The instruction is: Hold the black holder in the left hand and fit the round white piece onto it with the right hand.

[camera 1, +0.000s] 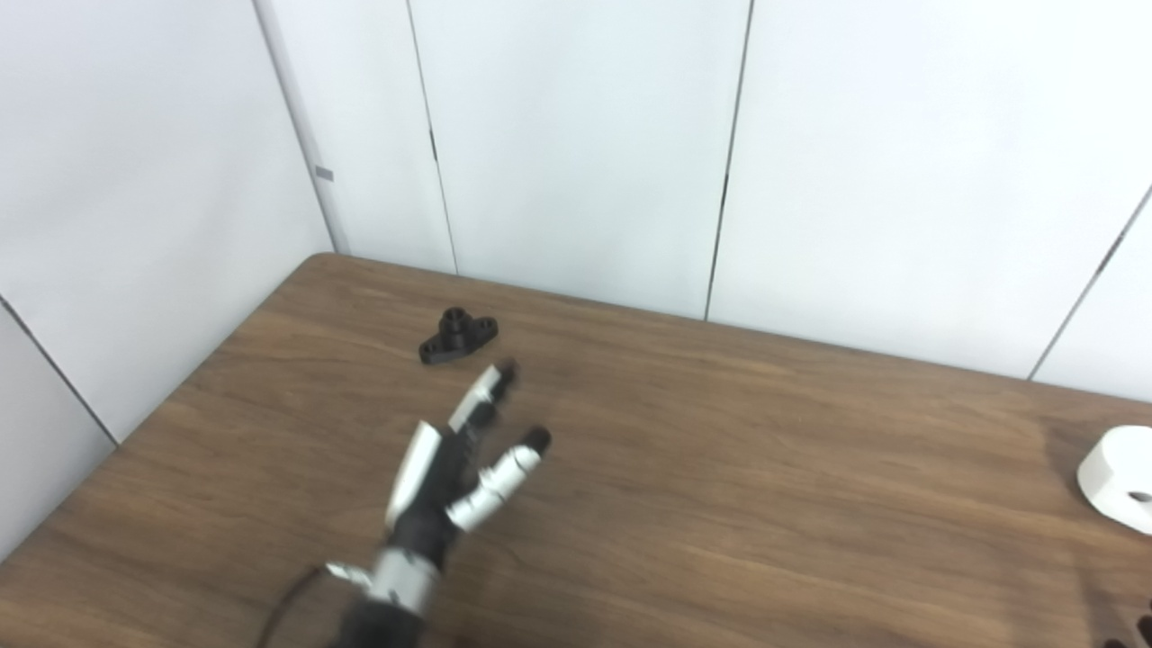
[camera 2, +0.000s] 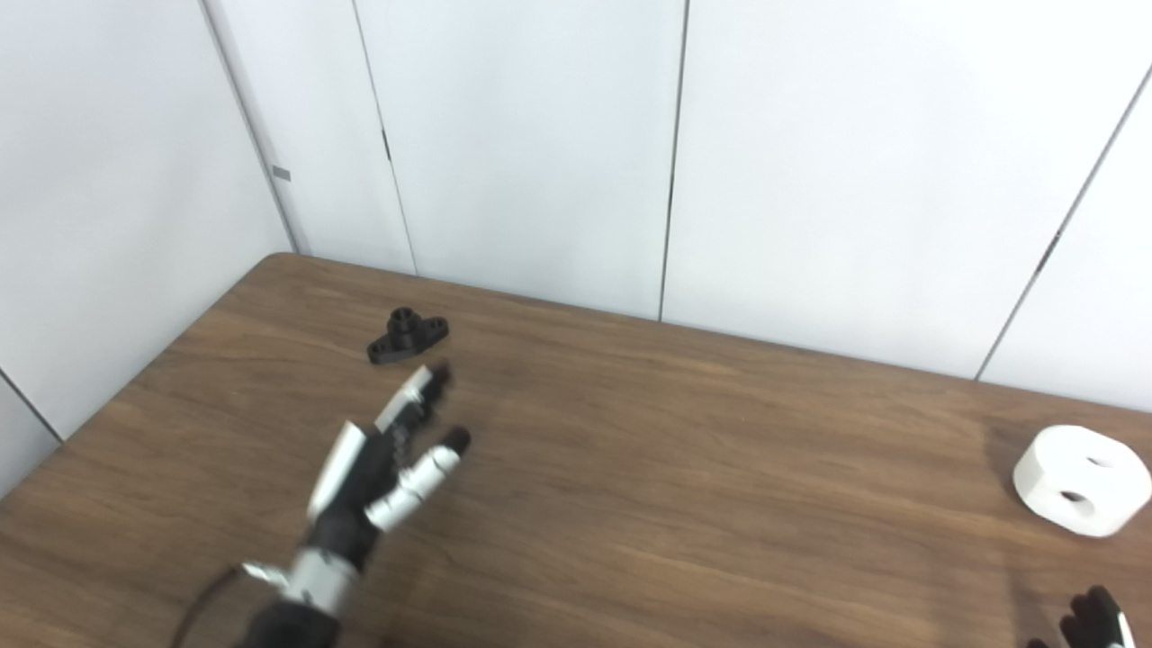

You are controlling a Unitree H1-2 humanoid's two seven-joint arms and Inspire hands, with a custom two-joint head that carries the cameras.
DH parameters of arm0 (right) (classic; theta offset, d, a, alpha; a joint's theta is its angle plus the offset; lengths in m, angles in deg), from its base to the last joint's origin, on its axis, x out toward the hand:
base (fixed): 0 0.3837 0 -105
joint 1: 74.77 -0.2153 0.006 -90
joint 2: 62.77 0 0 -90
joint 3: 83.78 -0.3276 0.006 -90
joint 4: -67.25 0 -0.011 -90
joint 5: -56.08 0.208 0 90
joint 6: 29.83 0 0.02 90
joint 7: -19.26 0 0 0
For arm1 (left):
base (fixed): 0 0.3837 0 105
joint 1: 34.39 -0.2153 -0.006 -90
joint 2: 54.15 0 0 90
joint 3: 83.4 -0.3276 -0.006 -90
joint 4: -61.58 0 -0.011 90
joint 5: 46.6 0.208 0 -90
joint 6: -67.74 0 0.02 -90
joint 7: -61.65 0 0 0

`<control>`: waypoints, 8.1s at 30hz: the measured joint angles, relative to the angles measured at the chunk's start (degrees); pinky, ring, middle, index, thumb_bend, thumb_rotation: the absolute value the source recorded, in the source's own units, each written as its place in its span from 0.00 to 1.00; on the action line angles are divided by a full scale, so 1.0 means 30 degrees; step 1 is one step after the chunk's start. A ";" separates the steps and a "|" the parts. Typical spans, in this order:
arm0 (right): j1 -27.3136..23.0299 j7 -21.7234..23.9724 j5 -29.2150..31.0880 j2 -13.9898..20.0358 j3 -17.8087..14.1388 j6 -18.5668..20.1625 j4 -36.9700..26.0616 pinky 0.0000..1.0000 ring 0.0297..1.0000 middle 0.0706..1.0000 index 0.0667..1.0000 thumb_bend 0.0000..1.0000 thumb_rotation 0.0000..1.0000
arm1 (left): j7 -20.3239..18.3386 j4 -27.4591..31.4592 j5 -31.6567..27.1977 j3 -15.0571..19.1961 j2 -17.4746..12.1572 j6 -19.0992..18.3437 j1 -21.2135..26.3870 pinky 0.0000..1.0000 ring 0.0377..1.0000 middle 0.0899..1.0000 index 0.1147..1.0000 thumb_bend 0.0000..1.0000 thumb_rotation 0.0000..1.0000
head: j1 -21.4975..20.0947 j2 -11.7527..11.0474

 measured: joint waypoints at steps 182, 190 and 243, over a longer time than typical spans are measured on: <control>0.0763 -0.0663 -0.0650 -0.0391 0.0644 0.0712 -0.1607 1.00 1.00 0.98 1.00 0.63 1.00 | 0.1109 -1.9019 0.7275 -0.4862 -0.7314 0.0090 1.1305 0.79 0.86 0.74 0.42 0.52 0.04 | -0.1788 0.1143; 0.0765 -0.0662 -0.0675 -0.0395 0.0661 0.0663 -0.1606 1.00 1.00 0.97 1.00 0.63 1.00 | 0.0721 -1.8099 0.7197 -0.5018 -0.7316 -0.0026 1.1004 0.80 0.86 0.73 0.42 0.52 0.05 | -0.1964 0.1202; 0.0683 -0.1851 -0.2462 -0.1198 0.2017 0.3125 -0.3500 1.00 0.95 0.95 0.99 0.60 1.00 | -0.8343 -0.0513 1.0976 -0.9534 -0.4766 0.2655 0.2989 0.89 0.87 0.77 0.42 0.52 0.06 | -0.8116 0.5830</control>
